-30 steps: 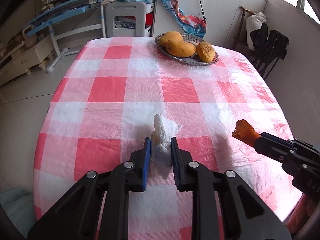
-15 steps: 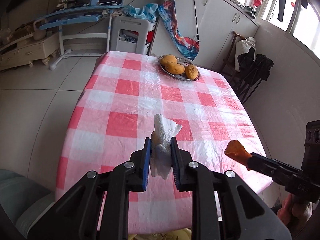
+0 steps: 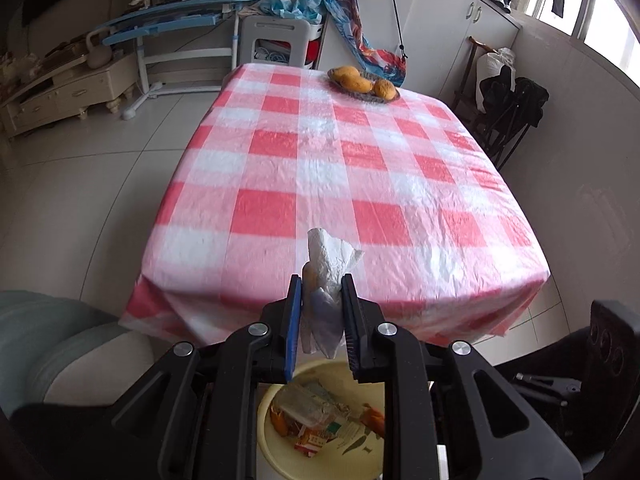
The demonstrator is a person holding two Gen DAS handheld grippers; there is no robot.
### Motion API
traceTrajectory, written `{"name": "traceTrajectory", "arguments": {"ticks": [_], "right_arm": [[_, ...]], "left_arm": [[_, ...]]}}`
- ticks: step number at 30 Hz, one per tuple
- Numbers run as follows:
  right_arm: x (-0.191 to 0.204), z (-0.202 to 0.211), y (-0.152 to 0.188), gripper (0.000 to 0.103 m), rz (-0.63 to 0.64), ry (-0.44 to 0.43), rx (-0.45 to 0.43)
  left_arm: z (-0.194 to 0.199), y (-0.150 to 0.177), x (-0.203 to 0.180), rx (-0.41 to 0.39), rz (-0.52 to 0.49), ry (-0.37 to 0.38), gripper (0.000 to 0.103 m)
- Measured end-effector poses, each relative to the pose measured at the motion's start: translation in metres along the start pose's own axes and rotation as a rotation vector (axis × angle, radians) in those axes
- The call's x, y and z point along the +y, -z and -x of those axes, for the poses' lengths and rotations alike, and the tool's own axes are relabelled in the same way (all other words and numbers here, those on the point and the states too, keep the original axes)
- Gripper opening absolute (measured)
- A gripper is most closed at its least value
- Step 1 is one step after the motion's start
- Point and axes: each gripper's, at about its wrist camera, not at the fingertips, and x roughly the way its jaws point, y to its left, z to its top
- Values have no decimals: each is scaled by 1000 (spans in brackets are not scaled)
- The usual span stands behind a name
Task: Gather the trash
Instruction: 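Carry the tissue and peel piece over the yellow basin and open both tools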
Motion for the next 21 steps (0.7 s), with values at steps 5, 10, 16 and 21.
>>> {"name": "traceTrajectory", "arguments": {"ticks": [5,10,16,21], "right_arm": [[-9,18,-3,52,-37,58,-105],[-9,38,-5,71,-68,84,-250],[11,74,3,88,-4,207,-434],[34,100,11,91,111,315,-569]], "left_arm": [[-6,46,-12,109,-22,-12,19],[-11,76,-28,211,-106,-52,27],[29,68,-26,56,-86,-74,49],[66,55,-31,-84,-102,-96,59]]}}
